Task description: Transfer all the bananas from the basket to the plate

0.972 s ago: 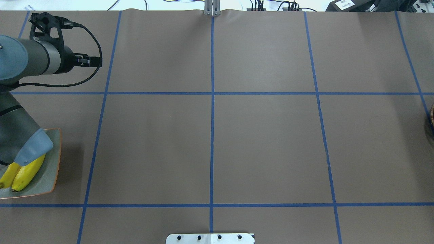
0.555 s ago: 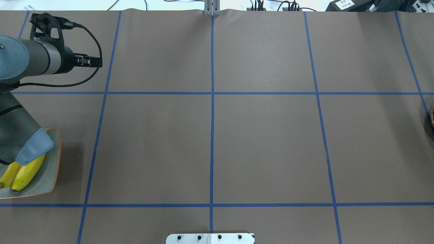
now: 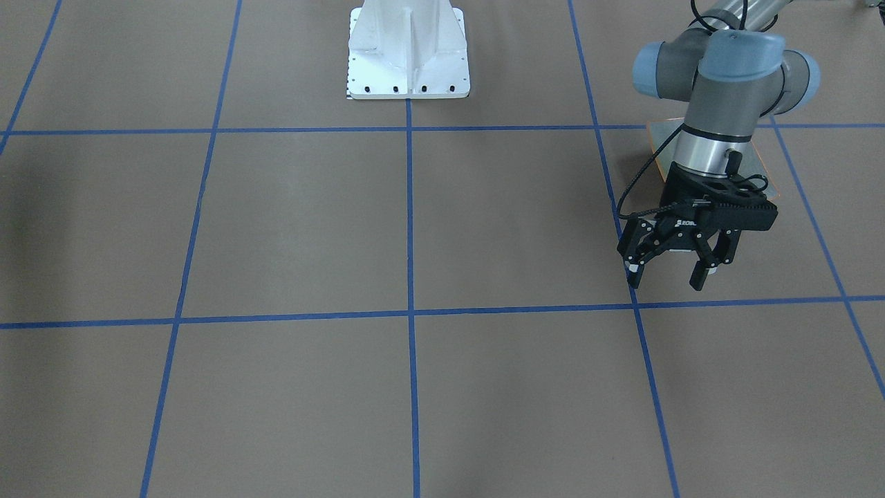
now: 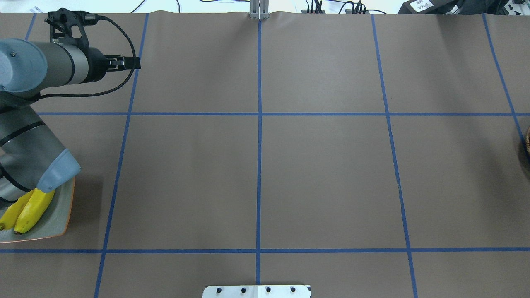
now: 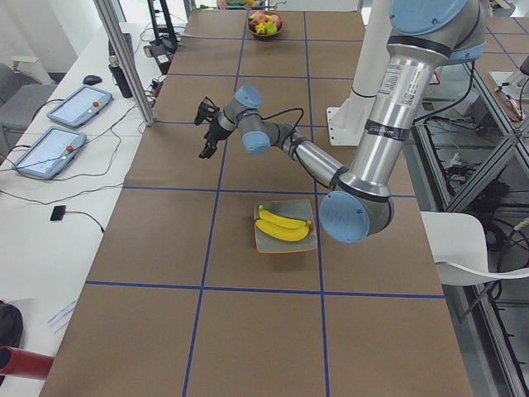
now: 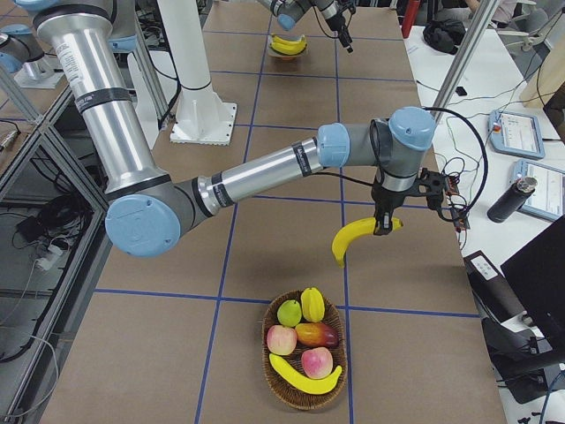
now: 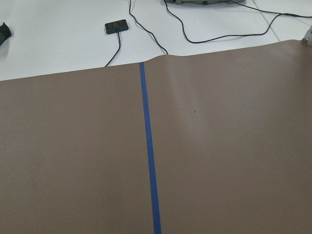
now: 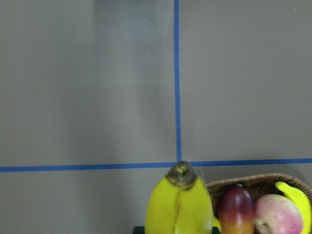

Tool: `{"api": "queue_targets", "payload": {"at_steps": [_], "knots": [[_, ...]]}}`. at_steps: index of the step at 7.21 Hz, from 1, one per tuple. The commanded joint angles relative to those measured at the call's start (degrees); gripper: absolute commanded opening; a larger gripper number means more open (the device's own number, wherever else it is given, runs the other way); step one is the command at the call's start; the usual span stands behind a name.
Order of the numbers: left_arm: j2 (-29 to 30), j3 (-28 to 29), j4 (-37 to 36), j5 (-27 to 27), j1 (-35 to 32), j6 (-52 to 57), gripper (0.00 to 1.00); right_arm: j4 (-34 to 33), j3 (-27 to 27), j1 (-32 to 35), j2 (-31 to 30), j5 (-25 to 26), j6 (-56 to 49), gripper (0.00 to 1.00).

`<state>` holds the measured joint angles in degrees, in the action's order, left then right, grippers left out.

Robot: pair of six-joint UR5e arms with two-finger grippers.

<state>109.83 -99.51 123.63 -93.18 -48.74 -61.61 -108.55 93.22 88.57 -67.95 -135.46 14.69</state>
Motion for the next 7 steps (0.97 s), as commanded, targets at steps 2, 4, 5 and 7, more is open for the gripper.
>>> {"api": "queue_targets", "payload": {"at_steps": [2,4,5,7], "knots": [[6.78,1.95,5.9,-0.08,4.6,-13.59,0.99,2.56,0.92,-11.54,7.46,-2.44,30.14,0.0],[8.03,2.04,12.91,0.01,7.86,-17.65,0.99,2.47,0.65,-15.6,9.23,-6.64,41.33,0.0],[8.03,2.04,15.91,0.19,9.35,-17.75,0.99,2.47,0.65,-16.75,10.37,-8.4,47.04,0.0],[9.08,2.21,19.17,0.45,13.04,-17.67,0.99,2.82,0.65,-19.56,14.75,-9.91,53.67,0.0]]}}
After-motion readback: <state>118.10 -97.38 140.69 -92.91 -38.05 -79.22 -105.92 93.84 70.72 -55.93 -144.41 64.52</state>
